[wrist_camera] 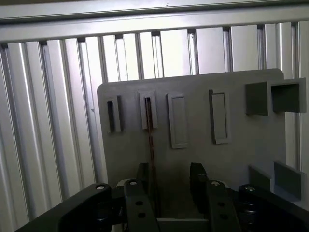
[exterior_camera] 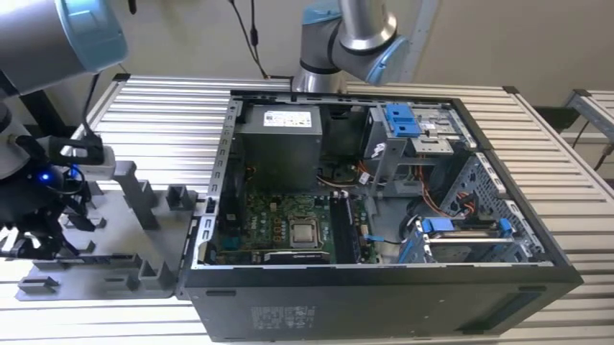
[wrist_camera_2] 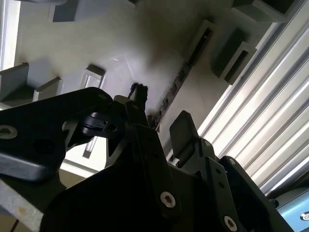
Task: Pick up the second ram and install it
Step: 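Pick up the second ram and move it above second insertion slot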
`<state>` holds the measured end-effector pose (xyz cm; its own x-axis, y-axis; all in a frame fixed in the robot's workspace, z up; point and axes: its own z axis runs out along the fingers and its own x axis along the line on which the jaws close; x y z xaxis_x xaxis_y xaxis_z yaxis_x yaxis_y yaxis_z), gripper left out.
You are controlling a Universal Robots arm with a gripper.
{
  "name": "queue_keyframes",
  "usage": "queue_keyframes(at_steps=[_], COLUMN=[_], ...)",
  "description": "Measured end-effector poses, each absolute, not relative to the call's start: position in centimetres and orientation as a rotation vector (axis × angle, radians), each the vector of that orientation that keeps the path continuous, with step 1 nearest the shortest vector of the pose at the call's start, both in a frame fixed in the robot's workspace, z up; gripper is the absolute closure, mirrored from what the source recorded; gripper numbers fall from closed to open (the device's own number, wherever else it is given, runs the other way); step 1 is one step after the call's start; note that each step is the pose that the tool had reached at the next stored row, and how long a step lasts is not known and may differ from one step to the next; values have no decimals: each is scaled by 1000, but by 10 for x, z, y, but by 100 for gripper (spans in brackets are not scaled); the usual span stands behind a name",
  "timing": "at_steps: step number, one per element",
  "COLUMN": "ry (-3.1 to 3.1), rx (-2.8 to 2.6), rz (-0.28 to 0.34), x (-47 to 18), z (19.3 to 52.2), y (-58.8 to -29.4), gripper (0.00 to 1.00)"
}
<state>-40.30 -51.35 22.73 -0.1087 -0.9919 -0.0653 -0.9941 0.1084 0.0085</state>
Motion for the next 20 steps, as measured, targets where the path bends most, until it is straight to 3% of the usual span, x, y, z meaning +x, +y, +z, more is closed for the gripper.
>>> queue_keyframes(at_steps=[20], ry=[2250], rx=[-2131], rz=[75], x=[-407], z=[203], y=[-518], gripper=[52])
